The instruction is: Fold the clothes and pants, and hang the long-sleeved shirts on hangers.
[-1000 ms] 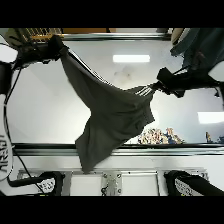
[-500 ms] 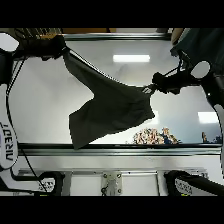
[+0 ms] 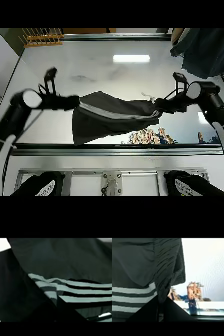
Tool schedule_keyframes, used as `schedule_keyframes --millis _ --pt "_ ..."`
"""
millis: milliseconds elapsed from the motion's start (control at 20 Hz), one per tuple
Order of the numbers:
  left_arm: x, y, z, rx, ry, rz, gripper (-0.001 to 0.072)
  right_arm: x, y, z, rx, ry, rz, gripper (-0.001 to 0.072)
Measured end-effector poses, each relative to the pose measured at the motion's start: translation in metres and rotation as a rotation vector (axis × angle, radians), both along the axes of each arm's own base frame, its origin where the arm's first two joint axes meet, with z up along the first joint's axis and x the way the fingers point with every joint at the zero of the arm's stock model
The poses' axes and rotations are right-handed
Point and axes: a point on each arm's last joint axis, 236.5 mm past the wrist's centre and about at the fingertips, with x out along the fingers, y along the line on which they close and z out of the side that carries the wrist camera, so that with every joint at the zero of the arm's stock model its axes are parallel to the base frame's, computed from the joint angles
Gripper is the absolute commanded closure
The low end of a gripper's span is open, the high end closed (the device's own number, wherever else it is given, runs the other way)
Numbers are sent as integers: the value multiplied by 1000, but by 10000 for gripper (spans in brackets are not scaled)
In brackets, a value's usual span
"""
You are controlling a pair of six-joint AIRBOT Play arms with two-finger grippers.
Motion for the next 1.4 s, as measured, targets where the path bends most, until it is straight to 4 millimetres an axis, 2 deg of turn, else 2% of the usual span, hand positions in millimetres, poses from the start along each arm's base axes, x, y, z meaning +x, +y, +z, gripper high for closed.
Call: schedule_keyframes --millis 150,300,350,400,450,500,550,700,850,900,950,1000,1100,1250,1400 --pt "-40 -1 -51 4 53 30 702 -17 -1 -31 -12 44 2 691" --pt "-61 4 -78 12 66 58 702 -31 5 -48 2 79 5 683" --pt "-64 5 -82 12 64 63 651 -33 8 -50 14 84 4 614" --pt "-67 5 -83 11 58 66 378 -35 13 -51 32 87 1 353" --pt "-67 6 -81 6 46 71 193 -36 17 -50 50 87 -1 134" --pt "-65 5 -74 0 21 73 193 -36 22 -47 71 80 -3 94" --pt "-61 5 -65 -7 -9 73 192 -34 26 -41 88 64 6 94" --pt "-47 8 -19 -40 -116 89 213 -27 29 -5 134 2 46 94" --pt "-43 17 27 -61 -198 107 223 -21 -1 25 151 -53 22 93" --pt "-44 20 40 -68 -218 113 257 -19 -12 29 165 -65 -2 94" --pt "-45 21 49 -74 -235 116 505 -17 -23 31 191 -77 -26 93" --pt "-47 22 56 -84 -246 122 694 -14 -32 30 221 -86 -47 93" --pt "-50 22 65 -99 -254 127 702 -9 -47 21 287 -87 -78 -8" --pt "-53 13 66 -119 -238 111 702 -2 -66 -11 361 -49 -101 -8" --pt "-57 -7 53 -132 -181 59 702 4 -67 -48 444 4 -79 -8"
